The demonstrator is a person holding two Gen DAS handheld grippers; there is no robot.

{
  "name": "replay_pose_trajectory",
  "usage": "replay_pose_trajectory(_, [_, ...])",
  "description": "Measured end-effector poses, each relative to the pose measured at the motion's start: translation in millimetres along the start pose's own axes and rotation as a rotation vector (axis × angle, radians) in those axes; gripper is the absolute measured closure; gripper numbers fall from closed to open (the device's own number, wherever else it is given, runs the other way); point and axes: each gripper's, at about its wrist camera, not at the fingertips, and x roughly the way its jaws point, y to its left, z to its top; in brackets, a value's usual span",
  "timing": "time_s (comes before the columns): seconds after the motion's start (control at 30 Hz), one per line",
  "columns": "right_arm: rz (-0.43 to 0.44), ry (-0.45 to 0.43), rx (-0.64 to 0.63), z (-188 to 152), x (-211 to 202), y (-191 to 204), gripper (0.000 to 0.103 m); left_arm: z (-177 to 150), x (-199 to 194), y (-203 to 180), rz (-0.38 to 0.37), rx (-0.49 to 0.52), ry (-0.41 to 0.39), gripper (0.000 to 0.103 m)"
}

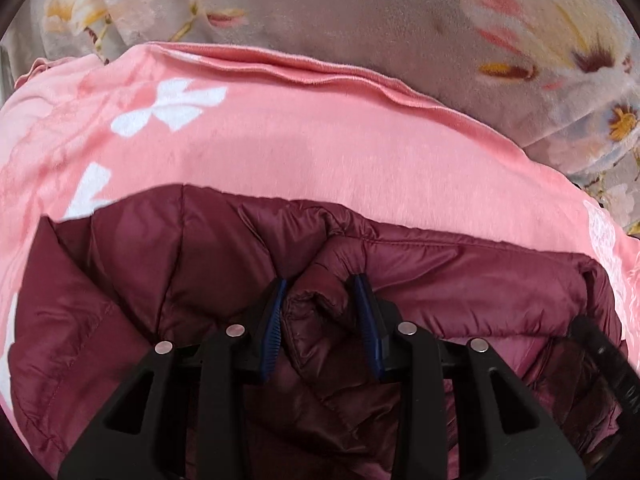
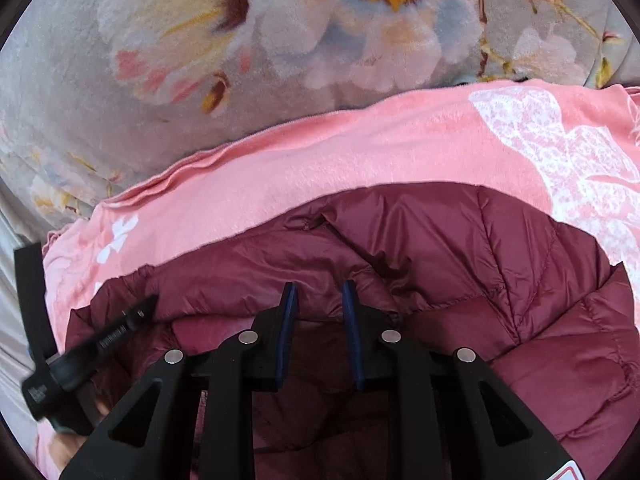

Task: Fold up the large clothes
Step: 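Lower the folded hem onto the collar and press with both grippers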

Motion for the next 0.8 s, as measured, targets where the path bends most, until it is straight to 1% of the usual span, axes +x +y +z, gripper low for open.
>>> replay_pose_trajectory(0.03, [-0.002,-0.003,-0.008,0.5,0.1,2.0,0.082,-2.6,-1.1,1.8,-0.005,-0.004,-0.007,0.07])
replay_pose_trajectory(0.1, [-0.037,0.003,-0.045,-1.7,5.0,6.5,0.082,-5.7,-1.4,5.9,-0.017,-0.017,-0.026,0.069])
replay_pose_trajectory(0.13, [-0.069,0.019,-0.076,-6.1,12.2,8.9,0.082,-7.0,-1.6,8.3,-0.026,-0.031,-0.036,0.069])
replay_pose_trajectory(0.17, [-0.082,0.04,-0.089,-10.6,19.3,8.7,0.083,-7.3,-0.9,9.0,-0.032,-0.039,-0.039,0.069])
replay_pose_trajectory(0.4, [-0.099,0.049,-0.096,-15.3,28.9,7.4,0.084,-3.2,6.5,7.9,-0.026,-0.033,-0.042,0.067])
replay_pose_trajectory(0.6, [-0.13,0.05,-0.119,-17.0,33.6,12.5,0.084,-3.6,10.7,-0.1,0.012,0.002,-0.037,0.066])
replay_pose_trajectory(0.7, [-0.131,0.05,-0.122,-16.4,35.2,13.4,0.084,-3.6,12.0,-2.4,0.024,0.015,-0.034,0.066])
replay_pose_trajectory(0.8, [-0.125,0.049,-0.117,-16.1,36.8,15.0,0.084,-3.5,12.3,-1.4,0.021,0.014,-0.035,0.066])
